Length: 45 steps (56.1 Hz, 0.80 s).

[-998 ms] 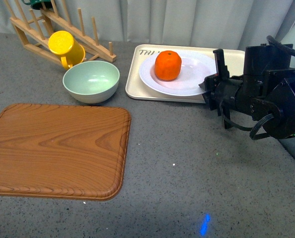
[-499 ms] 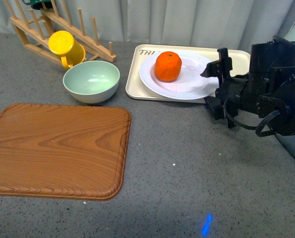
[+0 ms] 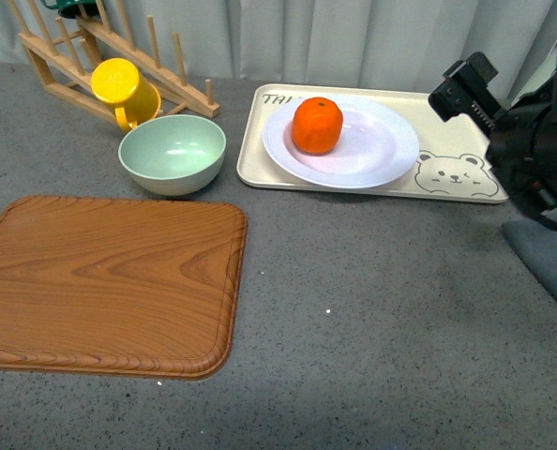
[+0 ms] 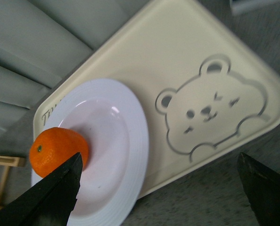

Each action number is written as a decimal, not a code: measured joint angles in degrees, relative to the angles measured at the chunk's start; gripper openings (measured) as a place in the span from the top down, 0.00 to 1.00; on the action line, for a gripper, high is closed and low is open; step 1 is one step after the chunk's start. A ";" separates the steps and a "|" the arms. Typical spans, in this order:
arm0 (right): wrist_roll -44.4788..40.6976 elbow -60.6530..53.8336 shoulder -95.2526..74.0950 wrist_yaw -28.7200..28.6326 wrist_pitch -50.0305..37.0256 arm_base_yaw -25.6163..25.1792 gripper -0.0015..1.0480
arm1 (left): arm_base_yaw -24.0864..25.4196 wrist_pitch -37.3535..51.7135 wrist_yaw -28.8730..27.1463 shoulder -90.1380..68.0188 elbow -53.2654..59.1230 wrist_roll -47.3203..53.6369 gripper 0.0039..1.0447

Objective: Place orange and plate with both arms

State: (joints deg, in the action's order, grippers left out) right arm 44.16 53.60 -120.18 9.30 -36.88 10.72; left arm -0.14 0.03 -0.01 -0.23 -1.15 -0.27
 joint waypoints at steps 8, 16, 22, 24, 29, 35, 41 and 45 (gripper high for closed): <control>-19.82 -9.51 10.12 6.23 -4.76 0.96 0.09 | 0.00 0.00 0.00 0.00 0.00 -0.02 0.06; -33.51 -20.09 18.84 7.26 -9.84 1.25 0.09 | 0.00 0.00 0.00 0.00 0.00 -0.02 0.06; -37.73 -26.91 26.62 5.55 -5.77 0.74 0.09 | 0.00 0.00 0.00 0.00 0.00 -0.02 0.06; -38.86 -29.00 29.03 5.27 -5.22 0.57 0.09 | 0.00 0.00 0.00 0.00 0.00 -0.02 0.06; -42.51 -33.88 36.63 5.07 -3.04 0.50 0.09 | 0.00 0.00 0.00 0.00 0.00 0.00 0.06; -45.29 -39.21 49.33 4.52 2.60 0.28 0.09 | 0.00 0.00 0.00 0.00 0.00 -0.02 0.06; -47.39 -43.89 62.99 4.52 10.05 -0.37 0.09 | 0.00 0.00 0.00 0.00 0.00 -0.02 0.06; -48.43 -45.88 70.36 4.44 14.82 -0.92 0.09 | 0.00 0.00 0.00 0.00 0.00 -0.02 0.06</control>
State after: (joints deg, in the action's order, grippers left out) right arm -4.27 7.73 -49.82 13.74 -22.06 9.80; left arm -0.14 0.03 -0.01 -0.23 -1.15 -0.30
